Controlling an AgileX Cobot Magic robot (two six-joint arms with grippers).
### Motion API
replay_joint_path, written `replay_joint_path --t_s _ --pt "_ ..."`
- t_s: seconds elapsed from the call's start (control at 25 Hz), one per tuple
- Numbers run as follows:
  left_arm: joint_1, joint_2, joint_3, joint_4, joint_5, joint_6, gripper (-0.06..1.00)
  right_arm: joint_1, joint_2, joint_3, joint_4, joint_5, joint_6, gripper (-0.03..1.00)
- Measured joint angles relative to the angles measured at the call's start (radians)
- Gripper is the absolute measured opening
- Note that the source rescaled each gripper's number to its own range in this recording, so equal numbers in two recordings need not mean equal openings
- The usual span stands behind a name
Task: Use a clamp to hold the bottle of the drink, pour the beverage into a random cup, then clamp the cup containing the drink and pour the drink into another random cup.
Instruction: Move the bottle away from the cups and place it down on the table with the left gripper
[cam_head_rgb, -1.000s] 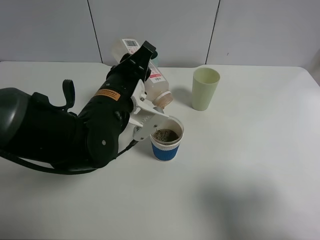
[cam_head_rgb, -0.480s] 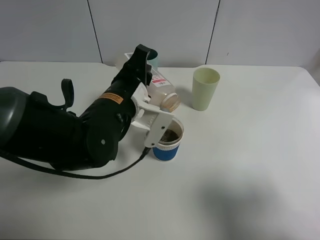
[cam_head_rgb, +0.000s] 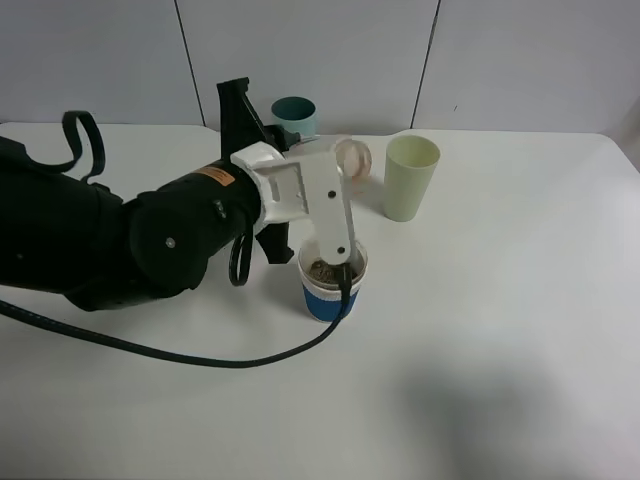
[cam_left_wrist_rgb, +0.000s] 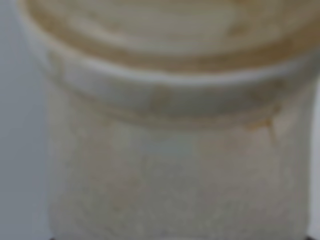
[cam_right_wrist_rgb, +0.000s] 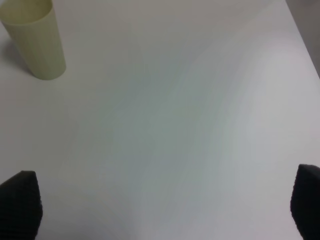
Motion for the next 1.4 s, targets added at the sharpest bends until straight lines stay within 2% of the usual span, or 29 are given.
replay_joint_path --t_s 0.12,0.24,0.68,0.76,0.8,0.84,0.92,1.0,1.08,1.28,1.4 --pt "0.044 -0.034 0.001 0.088 0.083 -0.203 0.05 0.000 0.000 0.000 0.000 0.000 0.000 1.00" --pt "0.103 -0.067 0.014 0.241 0.153 -0.450 0.05 0.000 0.000 0.000 0.000 0.000 0.000 1.00" --pt "0.431 -0.157 0.041 1.028 0.346 -1.519 0.05 0.000 0.000 0.000 0.000 0.000 0.000 1.00" --pt "0.498 -0.159 0.041 1.176 0.352 -1.692 0.05 0.000 0.000 0.000 0.000 0.000 0.000 1.00" --pt "0.498 -0.159 0.041 1.176 0.352 -1.692 0.05 0.000 0.000 0.000 0.000 0.000 0.000 1.00" --pt "0.561 -0.159 0.041 1.308 0.354 -1.859 0.05 0.000 0.000 0.000 0.000 0.000 0.000 1.00" --pt "0.623 -0.159 0.041 1.418 0.353 -1.987 0.05 0.000 0.000 0.000 0.000 0.000 0.000 1.00" --pt "0.687 -0.159 0.052 1.486 0.331 -2.082 0.05 0.000 0.000 0.000 0.000 0.000 0.000 1.00" --pt "0.748 -0.159 0.083 1.507 0.267 -2.117 0.05 0.000 0.000 0.000 0.000 0.000 0.000 1.00" --pt "0.898 -0.160 0.193 1.521 0.138 -2.132 0.05 0.000 0.000 0.000 0.000 0.000 0.000 1.00" --pt "0.944 -0.158 0.236 1.521 0.102 -2.133 0.05 0.000 0.000 0.000 0.000 0.000 0.000 1.00"
